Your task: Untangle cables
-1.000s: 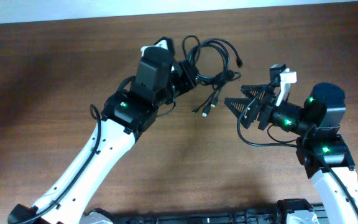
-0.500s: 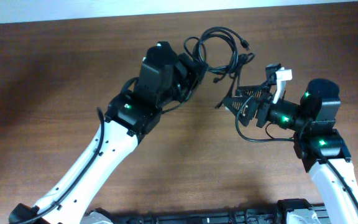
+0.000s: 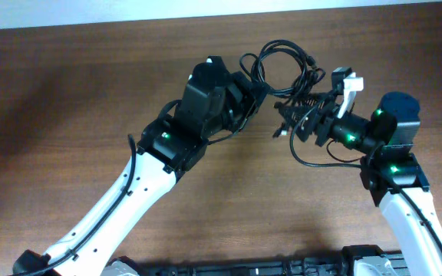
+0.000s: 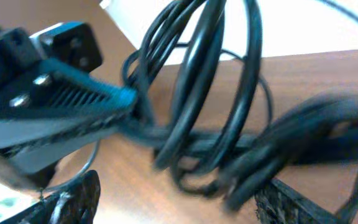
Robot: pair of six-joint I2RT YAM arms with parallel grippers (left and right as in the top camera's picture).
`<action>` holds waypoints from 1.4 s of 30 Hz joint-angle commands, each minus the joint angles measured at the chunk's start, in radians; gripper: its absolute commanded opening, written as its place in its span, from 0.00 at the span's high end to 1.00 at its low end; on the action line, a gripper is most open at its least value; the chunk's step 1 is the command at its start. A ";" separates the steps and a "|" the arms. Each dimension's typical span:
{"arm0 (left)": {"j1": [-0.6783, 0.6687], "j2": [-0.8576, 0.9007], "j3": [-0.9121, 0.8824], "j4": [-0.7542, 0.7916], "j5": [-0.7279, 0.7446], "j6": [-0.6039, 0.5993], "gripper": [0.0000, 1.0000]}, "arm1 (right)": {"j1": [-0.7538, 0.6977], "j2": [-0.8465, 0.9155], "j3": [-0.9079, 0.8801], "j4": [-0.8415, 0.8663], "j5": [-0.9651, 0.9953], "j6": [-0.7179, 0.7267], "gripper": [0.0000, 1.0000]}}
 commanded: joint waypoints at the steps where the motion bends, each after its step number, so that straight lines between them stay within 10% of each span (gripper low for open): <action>1: -0.008 -0.017 0.018 0.014 0.074 -0.009 1.00 | 0.000 0.016 0.005 0.014 0.117 -0.006 0.29; 24: -0.011 -0.017 0.018 0.014 0.115 0.085 1.00 | 0.000 0.023 0.005 0.002 0.148 -0.018 0.31; 29: 0.003 -0.017 0.018 0.001 0.039 0.426 1.00 | 0.000 0.022 0.005 0.002 -0.059 -0.227 0.28; 42: 0.085 -0.017 0.018 -0.047 0.142 0.584 1.00 | 0.000 0.022 0.005 0.007 -0.283 -0.655 0.18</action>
